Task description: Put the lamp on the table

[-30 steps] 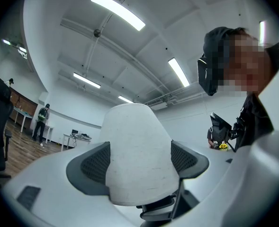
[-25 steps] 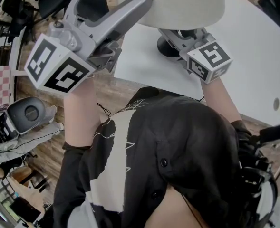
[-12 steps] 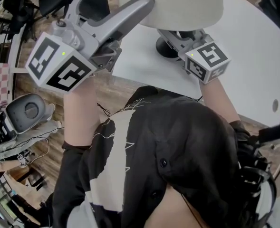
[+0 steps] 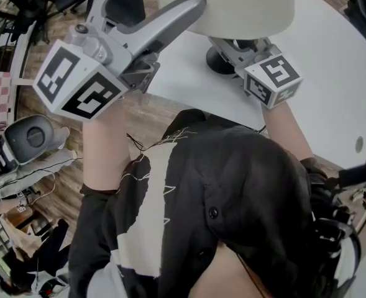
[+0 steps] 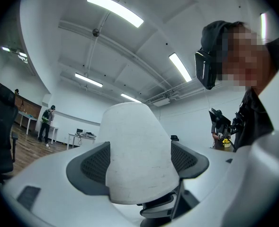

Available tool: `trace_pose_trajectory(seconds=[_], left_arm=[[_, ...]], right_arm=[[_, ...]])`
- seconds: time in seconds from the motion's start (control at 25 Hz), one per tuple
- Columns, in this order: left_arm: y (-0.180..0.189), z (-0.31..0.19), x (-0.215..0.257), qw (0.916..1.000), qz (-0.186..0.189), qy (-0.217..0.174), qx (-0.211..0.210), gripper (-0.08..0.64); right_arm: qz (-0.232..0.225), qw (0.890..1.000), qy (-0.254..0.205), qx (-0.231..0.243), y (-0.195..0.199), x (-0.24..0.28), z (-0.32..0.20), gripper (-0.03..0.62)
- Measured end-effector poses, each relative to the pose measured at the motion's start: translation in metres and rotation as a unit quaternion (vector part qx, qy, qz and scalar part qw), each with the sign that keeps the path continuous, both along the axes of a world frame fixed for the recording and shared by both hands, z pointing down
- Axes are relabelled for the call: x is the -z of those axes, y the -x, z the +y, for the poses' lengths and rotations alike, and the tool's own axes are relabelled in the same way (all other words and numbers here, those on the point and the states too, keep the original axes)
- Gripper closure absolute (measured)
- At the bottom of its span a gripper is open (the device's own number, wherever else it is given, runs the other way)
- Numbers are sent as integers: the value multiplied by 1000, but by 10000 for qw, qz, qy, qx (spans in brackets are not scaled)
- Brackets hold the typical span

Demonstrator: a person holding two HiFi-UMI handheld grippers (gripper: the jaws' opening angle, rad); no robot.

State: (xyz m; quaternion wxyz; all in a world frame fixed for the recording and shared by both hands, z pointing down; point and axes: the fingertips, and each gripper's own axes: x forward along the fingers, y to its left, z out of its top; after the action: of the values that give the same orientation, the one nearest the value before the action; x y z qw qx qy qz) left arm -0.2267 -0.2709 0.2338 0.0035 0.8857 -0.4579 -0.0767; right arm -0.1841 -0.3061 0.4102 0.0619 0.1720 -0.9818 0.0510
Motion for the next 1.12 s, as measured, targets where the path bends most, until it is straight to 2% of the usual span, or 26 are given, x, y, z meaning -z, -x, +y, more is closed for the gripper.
trace_pose_trajectory(seconds=[0.72,1.12], left_arm=[[-7,9,-8,9998,-101,149,49,149],[-17,6,-21,9982,228,554,-11,147]], right_arm=[[77,10000,-13,-47,-8,-7,6,430],[95,9999,104,-49,-17,-14,4,430]])
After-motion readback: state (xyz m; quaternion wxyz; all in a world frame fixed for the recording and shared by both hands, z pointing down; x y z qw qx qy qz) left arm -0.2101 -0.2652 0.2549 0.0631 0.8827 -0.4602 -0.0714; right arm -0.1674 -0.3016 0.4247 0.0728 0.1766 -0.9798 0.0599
